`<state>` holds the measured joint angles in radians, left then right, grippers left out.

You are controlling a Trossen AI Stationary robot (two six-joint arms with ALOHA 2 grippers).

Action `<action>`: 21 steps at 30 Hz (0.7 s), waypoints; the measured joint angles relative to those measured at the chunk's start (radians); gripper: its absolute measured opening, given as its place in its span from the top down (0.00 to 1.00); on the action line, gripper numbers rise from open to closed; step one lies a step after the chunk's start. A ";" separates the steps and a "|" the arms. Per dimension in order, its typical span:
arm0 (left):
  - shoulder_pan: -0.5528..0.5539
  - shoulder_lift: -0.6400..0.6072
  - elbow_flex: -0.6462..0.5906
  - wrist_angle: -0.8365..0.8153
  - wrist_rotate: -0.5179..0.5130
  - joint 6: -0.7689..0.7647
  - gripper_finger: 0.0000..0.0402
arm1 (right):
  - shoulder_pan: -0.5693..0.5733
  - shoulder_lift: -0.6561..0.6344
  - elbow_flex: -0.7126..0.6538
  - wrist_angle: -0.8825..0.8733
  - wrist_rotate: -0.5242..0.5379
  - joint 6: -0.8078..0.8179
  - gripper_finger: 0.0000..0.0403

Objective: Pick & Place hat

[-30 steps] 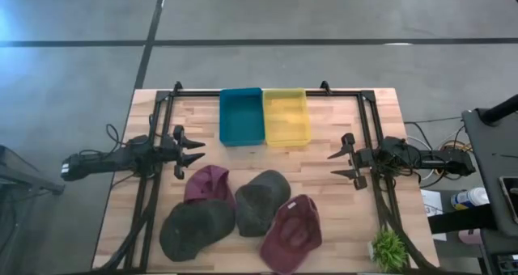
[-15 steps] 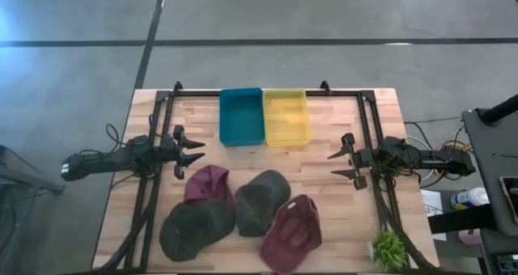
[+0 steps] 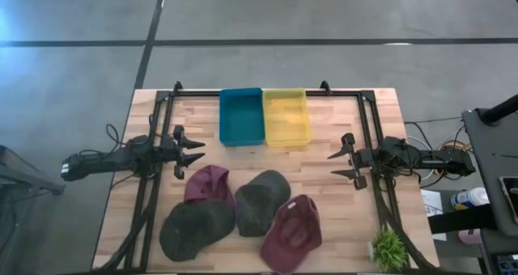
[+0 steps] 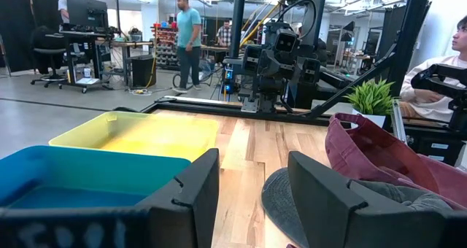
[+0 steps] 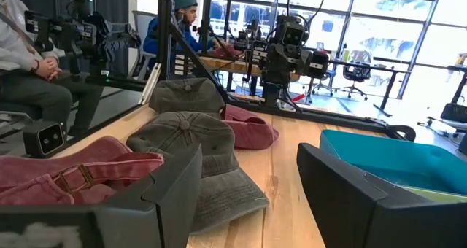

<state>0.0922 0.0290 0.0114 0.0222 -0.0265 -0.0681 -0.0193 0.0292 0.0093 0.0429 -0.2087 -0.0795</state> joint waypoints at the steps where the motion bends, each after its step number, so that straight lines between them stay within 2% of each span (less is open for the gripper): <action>1: 0.000 0.000 0.000 0.000 0.000 0.000 0.61 | 0.000 0.000 0.000 0.000 0.000 0.000 0.44; 17: 0.000 0.000 0.000 0.000 0.000 0.000 0.61 | 0.000 0.000 0.000 0.000 0.000 -0.001 0.44; 21: 0.000 0.000 0.000 0.000 0.000 0.000 0.61 | 0.000 0.000 0.000 -0.002 0.034 -0.209 0.44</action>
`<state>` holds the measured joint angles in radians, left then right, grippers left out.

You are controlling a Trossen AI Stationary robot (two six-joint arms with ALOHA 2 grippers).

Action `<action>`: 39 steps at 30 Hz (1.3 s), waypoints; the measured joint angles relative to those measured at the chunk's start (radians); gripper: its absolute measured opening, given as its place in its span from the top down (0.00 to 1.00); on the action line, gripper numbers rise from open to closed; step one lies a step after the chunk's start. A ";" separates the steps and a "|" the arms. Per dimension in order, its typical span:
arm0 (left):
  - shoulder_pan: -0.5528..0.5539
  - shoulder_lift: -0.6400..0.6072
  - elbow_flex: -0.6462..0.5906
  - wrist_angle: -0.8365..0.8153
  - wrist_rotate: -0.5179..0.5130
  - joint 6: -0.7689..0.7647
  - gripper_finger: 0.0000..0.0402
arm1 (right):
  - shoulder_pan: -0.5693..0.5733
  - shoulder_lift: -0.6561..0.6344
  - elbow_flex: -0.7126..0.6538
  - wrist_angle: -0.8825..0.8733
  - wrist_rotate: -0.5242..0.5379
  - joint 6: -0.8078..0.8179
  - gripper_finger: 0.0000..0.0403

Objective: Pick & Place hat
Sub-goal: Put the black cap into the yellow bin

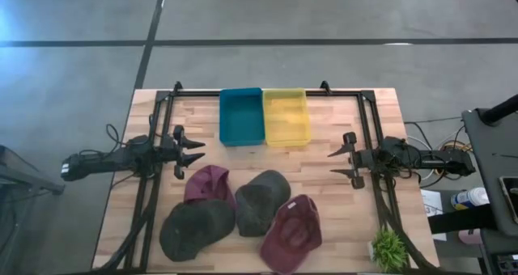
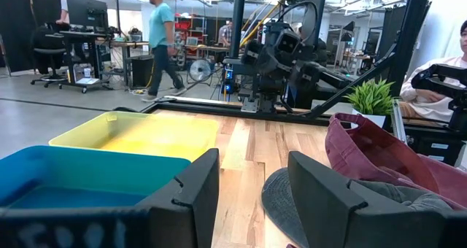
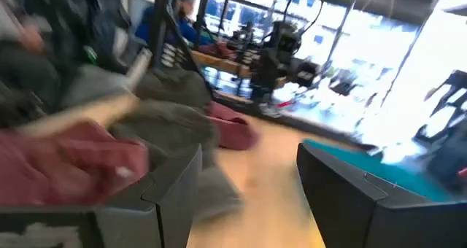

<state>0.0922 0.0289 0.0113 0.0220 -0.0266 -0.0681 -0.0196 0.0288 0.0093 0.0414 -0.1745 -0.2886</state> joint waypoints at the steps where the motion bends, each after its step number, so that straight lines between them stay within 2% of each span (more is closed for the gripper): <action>1: 0.000 0.000 0.000 0.000 0.000 0.000 0.61 | 0.000 0.000 0.000 0.003 0.004 -0.026 0.44; 12: 0.000 0.000 0.000 0.000 0.000 0.000 0.61 | 0.000 0.000 0.000 0.015 0.020 0.021 0.44; 13: 0.000 0.000 0.000 0.000 0.000 0.000 0.61 | 0.000 0.000 0.000 0.023 0.017 0.058 0.44; 16: 0.000 0.000 0.000 0.000 0.000 0.000 0.61 | 0.002 0.000 0.000 0.113 0.008 0.305 0.44; 23: 0.000 0.000 0.000 0.000 0.000 0.000 0.61 | 0.000 0.001 0.000 0.450 0.232 0.772 0.44; 27: 0.000 0.000 0.000 0.000 0.000 0.000 0.61 | 0.000 0.000 0.000 0.570 0.364 0.810 0.44; 31: 0.000 0.000 0.000 0.000 0.000 0.000 0.61 | 0.000 0.000 0.000 0.632 0.367 0.824 0.44; 35: 0.000 0.000 0.000 0.000 0.000 0.000 0.61 | 0.000 0.000 0.000 0.646 0.367 0.939 0.44; 39: 0.000 0.000 0.000 0.000 0.000 0.000 0.61 | 0.000 0.000 0.000 0.646 0.368 0.987 0.44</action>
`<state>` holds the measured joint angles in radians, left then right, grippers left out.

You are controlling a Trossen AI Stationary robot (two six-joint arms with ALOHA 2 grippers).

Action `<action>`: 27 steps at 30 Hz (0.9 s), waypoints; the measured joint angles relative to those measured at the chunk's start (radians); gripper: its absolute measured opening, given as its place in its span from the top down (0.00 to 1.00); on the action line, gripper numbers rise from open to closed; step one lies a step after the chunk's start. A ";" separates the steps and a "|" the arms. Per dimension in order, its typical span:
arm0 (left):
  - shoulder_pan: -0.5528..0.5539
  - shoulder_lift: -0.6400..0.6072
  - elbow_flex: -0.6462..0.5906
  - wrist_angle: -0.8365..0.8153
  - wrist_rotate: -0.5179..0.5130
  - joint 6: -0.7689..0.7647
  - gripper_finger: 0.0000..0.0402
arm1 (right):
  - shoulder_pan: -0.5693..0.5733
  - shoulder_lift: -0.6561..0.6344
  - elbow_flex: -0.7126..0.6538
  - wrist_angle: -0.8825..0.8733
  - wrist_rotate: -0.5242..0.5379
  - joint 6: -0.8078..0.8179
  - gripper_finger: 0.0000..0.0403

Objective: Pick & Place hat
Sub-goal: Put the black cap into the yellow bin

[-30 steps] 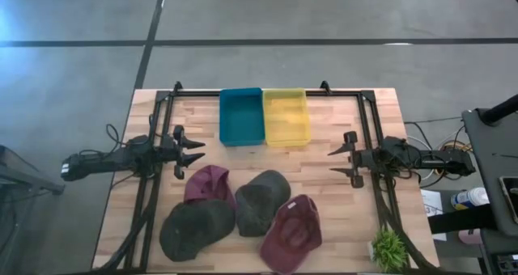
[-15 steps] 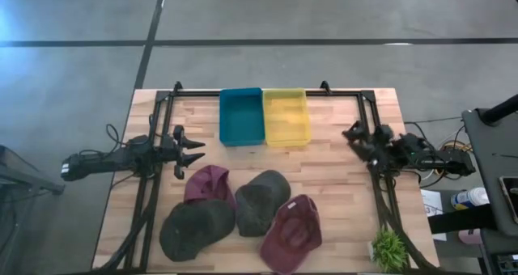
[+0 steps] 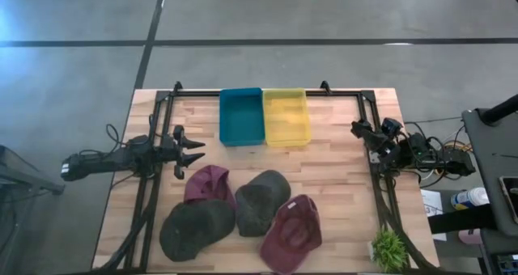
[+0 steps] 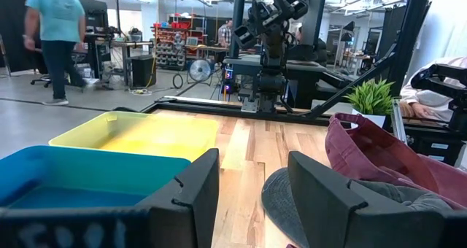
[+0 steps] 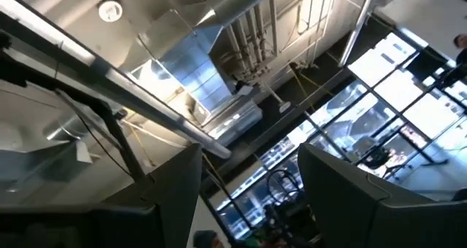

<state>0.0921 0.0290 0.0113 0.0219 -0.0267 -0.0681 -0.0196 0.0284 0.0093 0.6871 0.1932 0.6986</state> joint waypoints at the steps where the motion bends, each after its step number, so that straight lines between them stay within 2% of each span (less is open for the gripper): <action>1: 0.000 0.000 0.000 0.000 0.000 0.000 0.61 | 0.000 0.000 0.000 0.000 0.001 0.002 0.44; 6: 0.000 0.000 0.000 0.000 0.000 0.000 0.61 | 0.000 0.004 0.000 0.003 -0.011 0.063 0.44; 10: 0.000 0.000 0.000 0.003 0.000 0.014 0.61 | 0.001 0.049 0.000 -0.005 -0.044 0.223 0.44; 15: 0.000 0.001 0.000 0.083 -0.001 -0.014 0.61 | 0.000 0.185 0.000 -0.067 -0.033 0.406 0.44; 19: 0.000 0.001 0.000 0.160 -0.004 -0.123 0.61 | 0.001 0.313 0.000 -0.094 -0.041 0.539 0.44; 21: 0.000 0.001 0.000 0.232 -0.016 -0.232 0.61 | 0.000 0.373 0.000 -0.094 -0.063 0.597 0.44; 24: -0.001 0.003 0.000 0.378 -0.039 -0.667 0.61 | 0.001 0.448 0.010 -0.111 -0.120 0.666 0.44; 25: 0.001 0.003 0.000 0.405 -0.073 -0.756 0.61 | 0.000 0.476 0.023 -0.124 -0.142 0.678 0.44; 27: 0.002 0.003 0.000 0.422 -0.168 -0.822 0.61 | 0.001 0.532 0.064 -0.172 -0.171 0.679 0.44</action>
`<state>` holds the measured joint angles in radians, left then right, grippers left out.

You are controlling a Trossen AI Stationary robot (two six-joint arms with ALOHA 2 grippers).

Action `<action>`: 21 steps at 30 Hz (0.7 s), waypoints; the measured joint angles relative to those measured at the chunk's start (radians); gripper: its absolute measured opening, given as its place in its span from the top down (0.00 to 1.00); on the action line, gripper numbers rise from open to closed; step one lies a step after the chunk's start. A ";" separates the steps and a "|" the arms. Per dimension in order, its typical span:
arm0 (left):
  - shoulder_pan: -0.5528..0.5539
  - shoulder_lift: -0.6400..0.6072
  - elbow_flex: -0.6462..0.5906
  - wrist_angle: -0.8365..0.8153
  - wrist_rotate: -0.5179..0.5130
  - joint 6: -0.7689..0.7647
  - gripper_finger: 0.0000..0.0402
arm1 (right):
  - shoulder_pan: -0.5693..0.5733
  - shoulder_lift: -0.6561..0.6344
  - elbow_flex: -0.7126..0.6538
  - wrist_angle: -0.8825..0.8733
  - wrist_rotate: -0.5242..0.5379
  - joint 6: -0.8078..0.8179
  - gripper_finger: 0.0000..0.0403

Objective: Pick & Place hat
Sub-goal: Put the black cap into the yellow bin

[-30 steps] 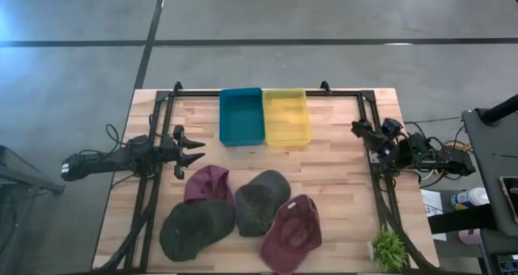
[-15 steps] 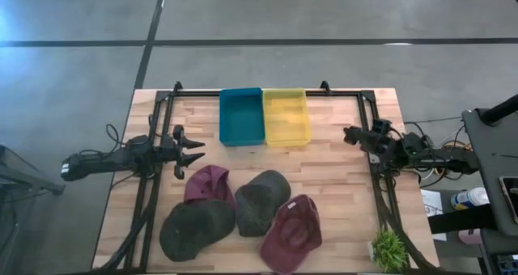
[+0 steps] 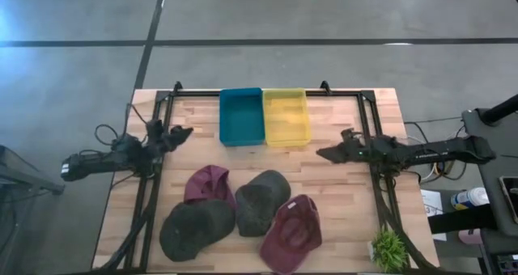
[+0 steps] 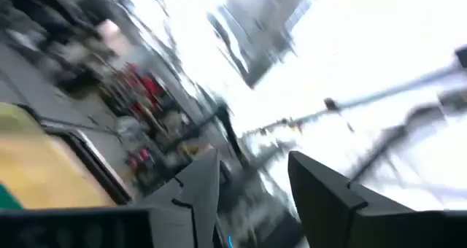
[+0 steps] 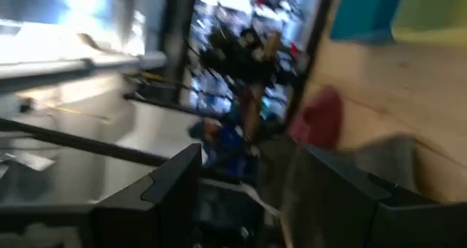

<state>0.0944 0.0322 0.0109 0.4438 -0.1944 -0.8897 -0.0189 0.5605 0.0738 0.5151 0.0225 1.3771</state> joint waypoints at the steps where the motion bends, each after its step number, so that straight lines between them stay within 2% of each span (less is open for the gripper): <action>1: 0.000 0.000 0.000 0.007 -0.043 -0.001 0.61 | 0.000 0.028 0.027 -0.037 -0.003 -0.017 0.44; 7: 0.000 0.005 0.000 0.008 -0.286 0.006 0.61 | -0.001 0.190 0.255 -0.383 0.008 -0.248 0.44; 11: 0.000 0.006 0.000 0.008 -0.396 -0.042 0.61 | -0.019 0.298 0.415 -0.636 0.017 -0.317 0.44; 16: 0.000 0.006 0.000 -0.035 -0.386 -0.058 0.61 | -0.069 0.427 0.549 -0.753 -0.085 -0.426 0.44; 21: 0.000 0.025 0.000 -0.150 -0.226 -0.207 0.61 | -0.126 0.555 0.612 -0.777 -0.260 -0.512 0.44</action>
<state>0.0940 0.0574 0.0109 0.2940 -0.4200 -1.0969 -0.1451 1.1160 0.6863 -0.2616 -0.2378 0.8652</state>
